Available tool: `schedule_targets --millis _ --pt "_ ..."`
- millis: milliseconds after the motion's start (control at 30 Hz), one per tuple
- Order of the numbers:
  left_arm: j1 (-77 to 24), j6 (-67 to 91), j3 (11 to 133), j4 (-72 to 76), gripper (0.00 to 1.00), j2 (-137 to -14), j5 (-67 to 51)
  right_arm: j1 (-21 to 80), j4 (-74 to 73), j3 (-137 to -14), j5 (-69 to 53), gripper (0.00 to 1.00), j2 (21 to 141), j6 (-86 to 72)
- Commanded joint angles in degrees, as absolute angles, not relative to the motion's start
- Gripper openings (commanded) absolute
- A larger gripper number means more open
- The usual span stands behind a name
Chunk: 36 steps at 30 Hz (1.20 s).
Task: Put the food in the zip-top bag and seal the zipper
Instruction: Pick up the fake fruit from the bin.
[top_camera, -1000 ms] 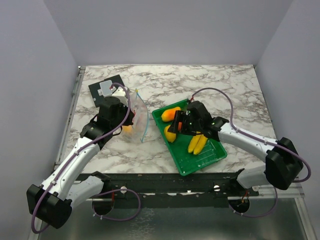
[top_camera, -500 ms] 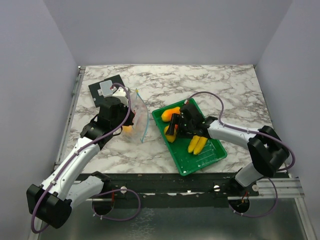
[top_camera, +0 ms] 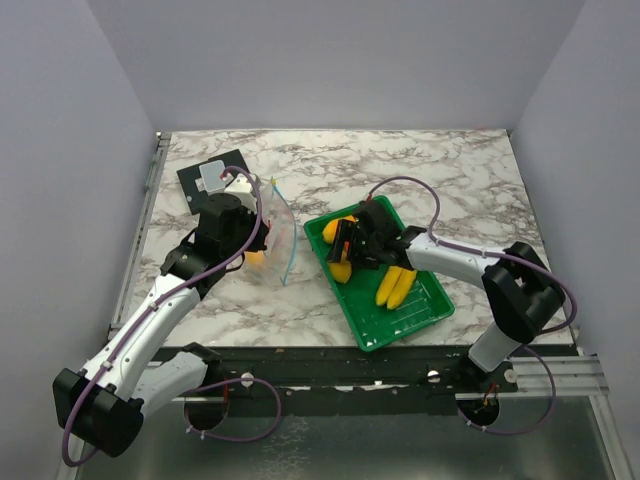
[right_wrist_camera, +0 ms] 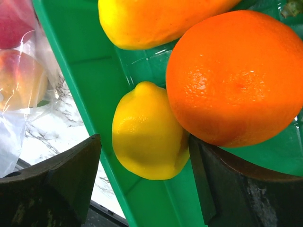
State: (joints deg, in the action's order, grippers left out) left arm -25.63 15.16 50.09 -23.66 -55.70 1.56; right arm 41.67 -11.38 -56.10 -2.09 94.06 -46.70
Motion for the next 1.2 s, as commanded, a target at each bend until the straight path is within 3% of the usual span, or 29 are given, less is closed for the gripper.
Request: schedule_targets --millis 0,100,333,433,833,1167 --pt "-25.93 14.76 49.13 -23.45 0.00 -54.41 3.07 42.00 -10.35 -56.71 -0.59 0.78 95.96 -47.62" --pt "-25.95 14.68 49.13 -23.41 0.00 -54.32 3.03 41.99 -9.52 -55.64 -1.26 0.70 96.13 -48.05" --pt "-25.94 14.76 49.13 -23.46 0.00 -54.23 3.16 41.97 -9.55 -54.29 -0.91 0.40 94.59 -48.08" --pt "-26.02 14.72 49.13 -23.44 0.00 -54.16 3.16 41.94 -10.72 -54.29 1.43 0.32 92.20 -47.51" --pt "-25.98 14.70 49.13 -23.47 0.00 -54.40 3.25 41.95 -15.44 -57.31 6.41 0.31 80.85 -41.86" --pt "-26.02 14.83 49.13 -23.46 0.00 -54.32 3.16 42.02 -8.81 -57.25 -2.12 0.31 73.85 -36.09"
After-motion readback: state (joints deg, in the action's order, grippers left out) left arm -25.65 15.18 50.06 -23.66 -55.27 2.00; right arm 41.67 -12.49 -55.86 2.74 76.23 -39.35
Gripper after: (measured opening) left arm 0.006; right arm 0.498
